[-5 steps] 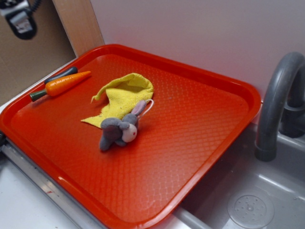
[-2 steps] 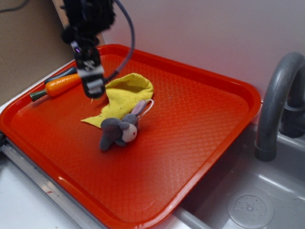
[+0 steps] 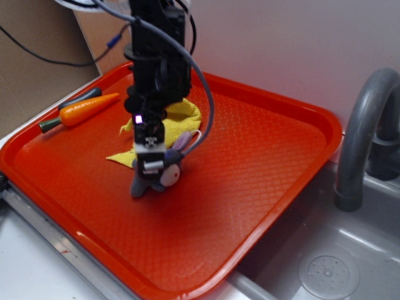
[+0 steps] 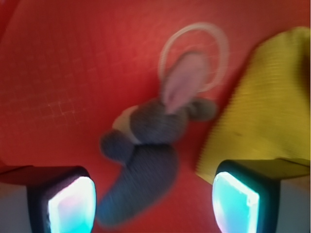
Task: Grab the gray animal.
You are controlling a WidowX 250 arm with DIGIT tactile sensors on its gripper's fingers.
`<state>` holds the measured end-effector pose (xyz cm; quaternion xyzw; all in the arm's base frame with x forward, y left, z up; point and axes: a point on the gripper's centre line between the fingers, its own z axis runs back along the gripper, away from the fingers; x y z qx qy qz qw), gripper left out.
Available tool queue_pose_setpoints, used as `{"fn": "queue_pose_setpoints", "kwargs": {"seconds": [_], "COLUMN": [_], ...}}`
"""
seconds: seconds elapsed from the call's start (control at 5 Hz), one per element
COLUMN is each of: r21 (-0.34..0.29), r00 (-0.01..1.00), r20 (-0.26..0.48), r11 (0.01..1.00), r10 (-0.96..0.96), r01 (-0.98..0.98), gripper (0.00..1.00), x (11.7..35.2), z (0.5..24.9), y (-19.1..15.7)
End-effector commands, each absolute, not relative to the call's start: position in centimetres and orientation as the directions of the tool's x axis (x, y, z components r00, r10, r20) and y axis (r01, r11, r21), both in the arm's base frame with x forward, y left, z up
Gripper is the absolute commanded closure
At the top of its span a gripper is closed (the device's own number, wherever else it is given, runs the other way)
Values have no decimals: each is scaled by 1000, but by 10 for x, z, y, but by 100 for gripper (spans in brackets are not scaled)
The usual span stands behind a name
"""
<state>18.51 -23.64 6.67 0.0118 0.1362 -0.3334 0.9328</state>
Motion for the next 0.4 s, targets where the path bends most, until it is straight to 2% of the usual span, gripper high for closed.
{"fn": "queue_pose_setpoints", "kwargs": {"seconds": [0.0, 0.2], "r21": [-109, -53], "r00": [698, 727], "r20": [-300, -305], "r11": [750, 773], "r10": [-651, -615], "r01": [653, 632], "gripper": [0, 100], "x": [162, 163], "z": [45, 53], "y": [-239, -236]}}
